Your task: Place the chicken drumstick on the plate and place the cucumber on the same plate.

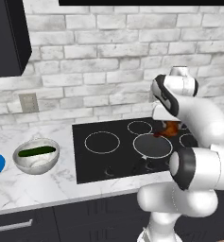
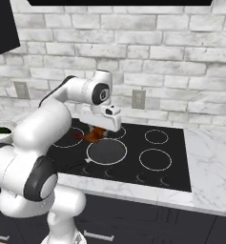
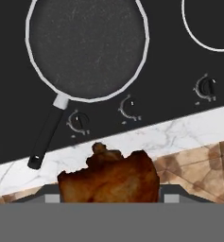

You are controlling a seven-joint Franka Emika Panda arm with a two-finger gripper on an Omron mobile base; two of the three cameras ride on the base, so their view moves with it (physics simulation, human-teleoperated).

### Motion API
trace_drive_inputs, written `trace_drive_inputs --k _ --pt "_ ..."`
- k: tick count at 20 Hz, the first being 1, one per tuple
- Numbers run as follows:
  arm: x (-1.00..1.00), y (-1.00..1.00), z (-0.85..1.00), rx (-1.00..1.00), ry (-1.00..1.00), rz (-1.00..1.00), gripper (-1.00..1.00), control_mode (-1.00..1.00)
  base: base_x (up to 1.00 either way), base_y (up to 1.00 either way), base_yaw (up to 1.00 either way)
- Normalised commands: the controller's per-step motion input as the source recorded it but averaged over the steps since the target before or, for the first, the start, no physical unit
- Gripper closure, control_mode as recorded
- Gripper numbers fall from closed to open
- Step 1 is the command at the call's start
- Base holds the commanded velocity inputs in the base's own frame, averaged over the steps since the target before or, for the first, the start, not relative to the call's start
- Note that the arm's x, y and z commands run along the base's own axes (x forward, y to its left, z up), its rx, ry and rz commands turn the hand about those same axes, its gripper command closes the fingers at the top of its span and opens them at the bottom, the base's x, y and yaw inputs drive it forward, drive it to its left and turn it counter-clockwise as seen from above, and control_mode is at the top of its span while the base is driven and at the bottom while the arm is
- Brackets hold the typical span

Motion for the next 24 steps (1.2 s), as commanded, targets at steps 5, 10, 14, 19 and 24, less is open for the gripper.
trace_drive_inputs --k 5,10,14,19,24 --pt "-0.38 0.52 0.26 0.0 -0.05 0.04 1.0 -1.0 0.0 0.0 0.0" --pt "-0.33 0.51 0.26 0.0 -0.17 0.09 1.0 -1.0 0.0 0.0 0.0" --pt "-0.24 0.38 0.19 -0.01 -0.25 0.13 1.0 -1.0 0.0 0.0 0.0" --pt "0.0 0.12 0.03 0.0 -0.18 0.1 1.0 -1.0 0.0 0.0 0.0" --pt "0.0 0.06 0.01 0.0 -0.13 0.09 1.0 -1.0 0.0 0.0 0.0"
